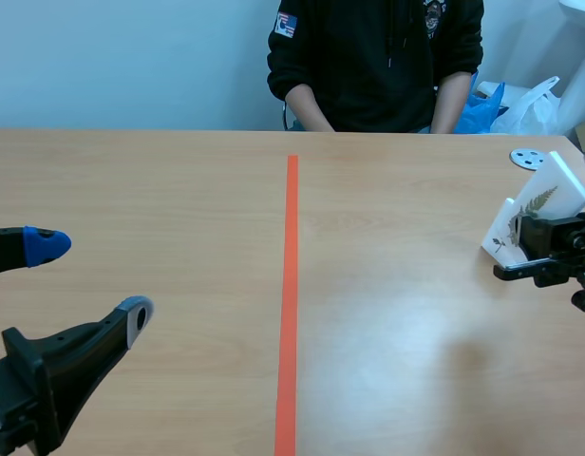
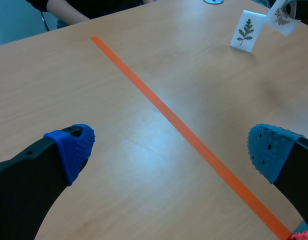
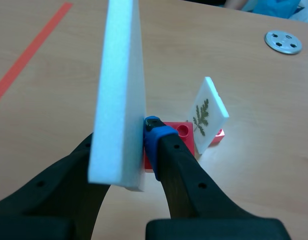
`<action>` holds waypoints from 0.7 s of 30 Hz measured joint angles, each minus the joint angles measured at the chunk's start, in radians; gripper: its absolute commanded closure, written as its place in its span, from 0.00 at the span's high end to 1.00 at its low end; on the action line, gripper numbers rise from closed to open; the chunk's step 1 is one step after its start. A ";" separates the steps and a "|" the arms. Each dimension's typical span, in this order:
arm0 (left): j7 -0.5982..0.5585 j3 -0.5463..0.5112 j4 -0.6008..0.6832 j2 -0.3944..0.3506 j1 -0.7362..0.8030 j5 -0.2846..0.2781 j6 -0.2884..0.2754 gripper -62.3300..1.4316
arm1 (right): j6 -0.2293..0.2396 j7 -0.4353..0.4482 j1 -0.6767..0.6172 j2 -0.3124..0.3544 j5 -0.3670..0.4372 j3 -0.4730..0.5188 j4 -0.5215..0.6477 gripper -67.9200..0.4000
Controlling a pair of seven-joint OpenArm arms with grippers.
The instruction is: Sort the leaf by its shape. The table is split by an orange tape line. A compound leaf with several leaflets goes to the left side, a simple leaf with one blade goes to the right side. Return to the home posture when a red brick is placed on the table.
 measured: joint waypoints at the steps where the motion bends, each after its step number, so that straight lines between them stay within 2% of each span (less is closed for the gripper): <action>1: 0.000 0.000 0.000 0.000 0.000 0.000 0.000 1.00 | -0.005 0.010 0.019 0.000 0.000 0.000 -0.034 0.08; 8: 0.000 0.000 0.000 0.000 0.000 0.000 0.000 1.00 | -0.011 0.067 0.159 0.000 -0.003 -0.003 -0.301 0.08; 13: -0.001 0.000 0.000 0.000 0.000 0.000 0.000 1.00 | -0.029 0.092 0.264 -0.011 -0.069 -0.033 -0.428 0.08; 17: -0.001 0.000 0.000 0.000 0.000 0.000 0.000 1.00 | -0.108 0.100 0.324 -0.031 -0.091 -0.063 -0.493 0.08; 21: -0.001 0.000 0.000 0.000 0.000 0.000 0.000 1.00 | -0.126 0.108 0.341 -0.042 -0.125 -0.092 -0.541 0.08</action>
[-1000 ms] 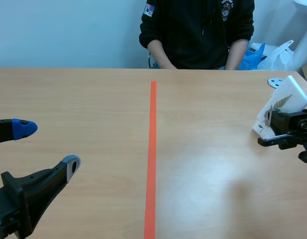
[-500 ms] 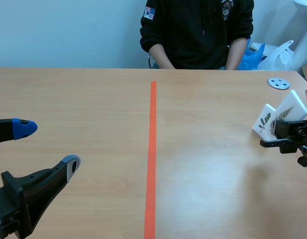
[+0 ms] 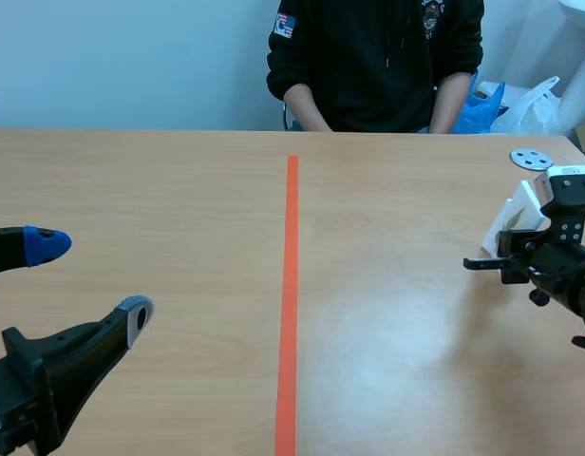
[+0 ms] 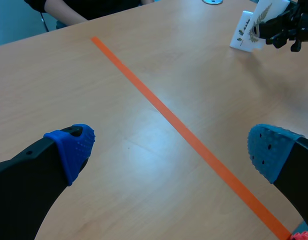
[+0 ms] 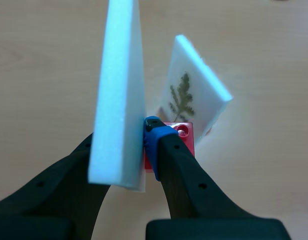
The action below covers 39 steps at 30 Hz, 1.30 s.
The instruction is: Sort the leaf by its shape. The table is split by an orange tape line. A compound leaf with several leaflets goes to the left side, a simple leaf with one blade goes to the right side. Return to the home posture when a red brick is placed on the table.
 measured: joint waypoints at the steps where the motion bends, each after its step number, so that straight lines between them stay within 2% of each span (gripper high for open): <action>1: 0.000 0.000 0.000 0.000 0.000 0.000 0.000 1.00 | -0.003 0.010 0.000 0.000 -0.002 -0.011 -0.011 0.08; 3: 0.000 0.000 0.000 0.000 0.000 0.000 0.000 1.00 | -0.022 0.018 -0.003 -0.002 -0.027 -0.021 -0.029 0.08; 7: 0.000 0.000 0.000 0.000 0.000 0.000 0.000 1.00 | -0.048 0.021 -0.003 -0.002 -0.026 -0.021 -0.045 0.08; 12: 0.000 0.000 0.000 0.000 0.000 0.000 0.000 1.00 | -0.052 0.021 -0.007 -0.002 -0.026 -0.021 -0.046 0.19; 19: 0.000 0.000 0.000 0.000 0.000 0.000 0.000 1.00 | -0.052 0.021 -0.014 -0.002 -0.026 -0.021 -0.046 0.20; 23: 0.000 0.000 0.000 0.000 0.000 0.000 0.000 1.00 | -0.052 0.020 -0.015 0.000 -0.025 -0.017 -0.046 0.37; 26: 0.000 0.000 0.000 0.000 0.000 0.000 0.000 1.00 | -0.052 0.000 -0.018 0.001 -0.004 -0.001 -0.029 0.43; 28: -0.001 0.000 0.000 0.000 0.000 0.000 0.000 1.00 | -0.051 -0.026 -0.035 0.006 0.047 0.012 0.014 0.43; 32: 0.000 0.000 0.000 0.000 0.000 0.000 0.000 1.00 | -0.038 -0.095 -0.093 0.026 0.110 0.047 0.173 0.43; 39: 0.000 0.000 0.000 0.000 0.000 0.000 0.000 1.00 | -0.014 -0.175 -0.206 0.067 0.182 0.117 0.475 0.44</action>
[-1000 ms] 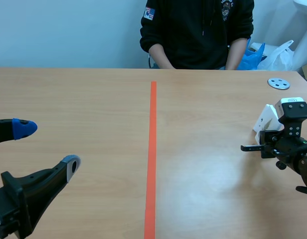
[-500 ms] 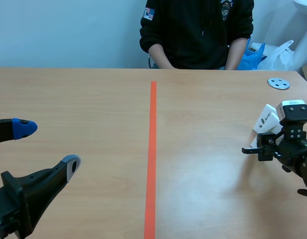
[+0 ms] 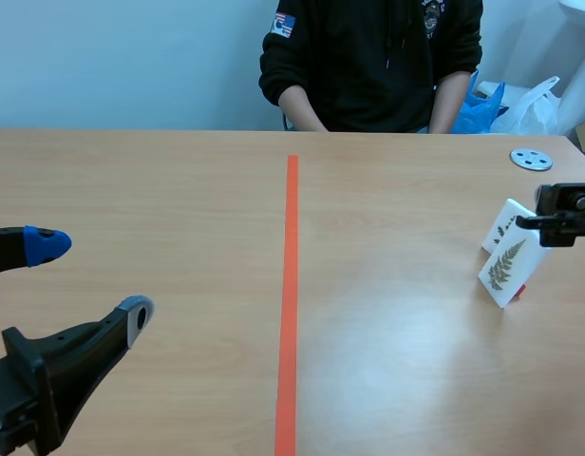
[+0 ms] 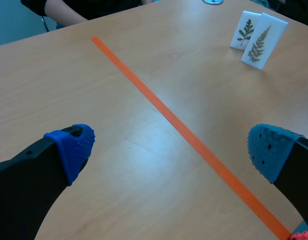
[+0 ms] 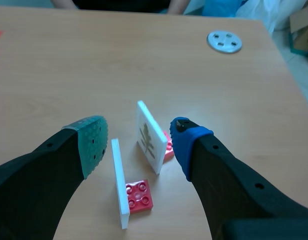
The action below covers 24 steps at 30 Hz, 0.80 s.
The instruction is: Sort the leaf by its shape. The table is split by an orange tape line. A compound leaf with several leaflets goes to the left side, a simple leaf with one blade goes to the right side. Return to the home posture when a red brick is placed on the table.
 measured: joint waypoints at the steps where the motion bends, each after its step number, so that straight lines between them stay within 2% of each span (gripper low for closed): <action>1: 0.000 0.000 0.000 0.000 0.000 0.000 0.000 1.00 | 0.004 -0.009 -0.018 0.003 0.014 0.012 0.041 0.45; 3: 0.000 0.000 0.000 0.000 0.000 0.000 0.000 1.00 | 0.016 -0.037 -0.055 0.010 0.052 0.038 0.122 0.46; 10: 0.000 0.000 0.000 0.000 0.000 0.000 0.000 1.00 | 0.140 -0.106 -0.206 0.040 0.180 0.122 0.389 0.49; 13: 0.000 0.000 0.000 0.000 0.000 0.000 0.000 1.00 | 0.184 -0.148 -0.297 0.069 0.239 0.141 0.485 0.58; 16: 0.001 0.000 0.000 0.000 0.000 0.000 0.000 1.00 | 0.212 -0.146 -0.404 0.111 0.263 0.147 0.559 0.67; 18: 0.000 0.000 0.000 0.000 0.000 0.000 0.000 1.00 | 0.213 -0.146 -0.466 0.122 0.286 0.154 0.596 0.76; 21: 0.001 0.000 0.000 0.000 0.000 0.000 0.000 1.00 | 0.213 -0.137 -0.546 0.121 0.303 0.159 0.632 0.97; 22: 0.001 0.000 0.000 0.000 0.000 0.000 0.000 1.00 | 0.214 -0.138 -0.566 0.122 0.303 0.159 0.641 1.00; 24: 0.001 0.000 0.000 0.000 0.000 0.000 0.000 1.00 | 0.214 -0.139 -0.599 0.122 0.302 0.159 0.659 1.00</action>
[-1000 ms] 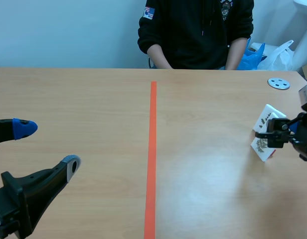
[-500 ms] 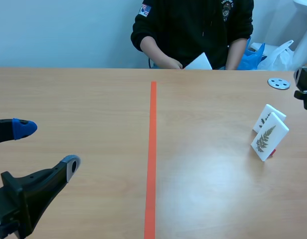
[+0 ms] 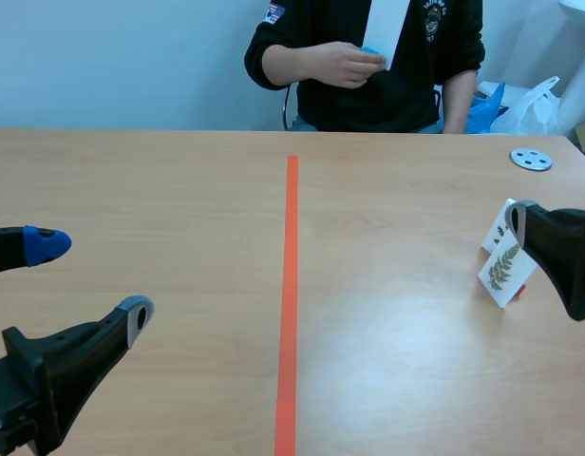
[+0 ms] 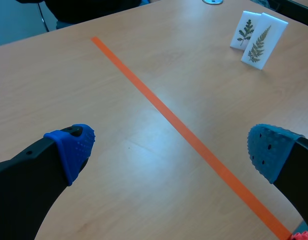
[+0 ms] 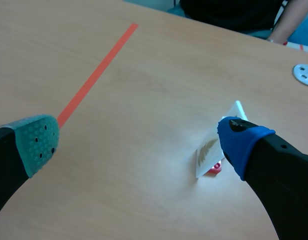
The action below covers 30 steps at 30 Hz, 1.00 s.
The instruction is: Sort the leaf by its shape. The table is split by an orange tape line. A compound leaf with several leaflets goes to the left side, a simple leaf with one blade goes to the right side. Return to the home posture when a red brick is placed on the table.
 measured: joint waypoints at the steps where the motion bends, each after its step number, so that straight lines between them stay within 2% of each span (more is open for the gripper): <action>1: 0.000 0.000 0.000 0.000 0.000 0.000 0.000 1.00 | 0.000 0.000 -0.014 0.000 0.000 0.000 0.011 1.00; 6: 0.000 0.000 0.000 0.000 0.000 0.000 0.000 1.00 | 0.004 -0.001 -0.078 -0.001 0.000 0.000 0.071 1.00; 12: 0.000 0.000 0.000 0.000 0.000 0.000 0.000 1.00 | 0.006 0.004 -0.079 -0.030 -0.002 0.000 0.072 1.00; 23: 0.000 0.000 0.000 0.000 0.000 0.000 0.000 1.00 | 0.004 0.021 -0.076 -0.031 -0.002 -0.002 0.070 1.00; 30: 0.000 0.000 0.000 0.000 0.000 0.000 0.000 1.00 | 0.003 0.027 -0.076 -0.031 -0.003 -0.048 0.070 1.00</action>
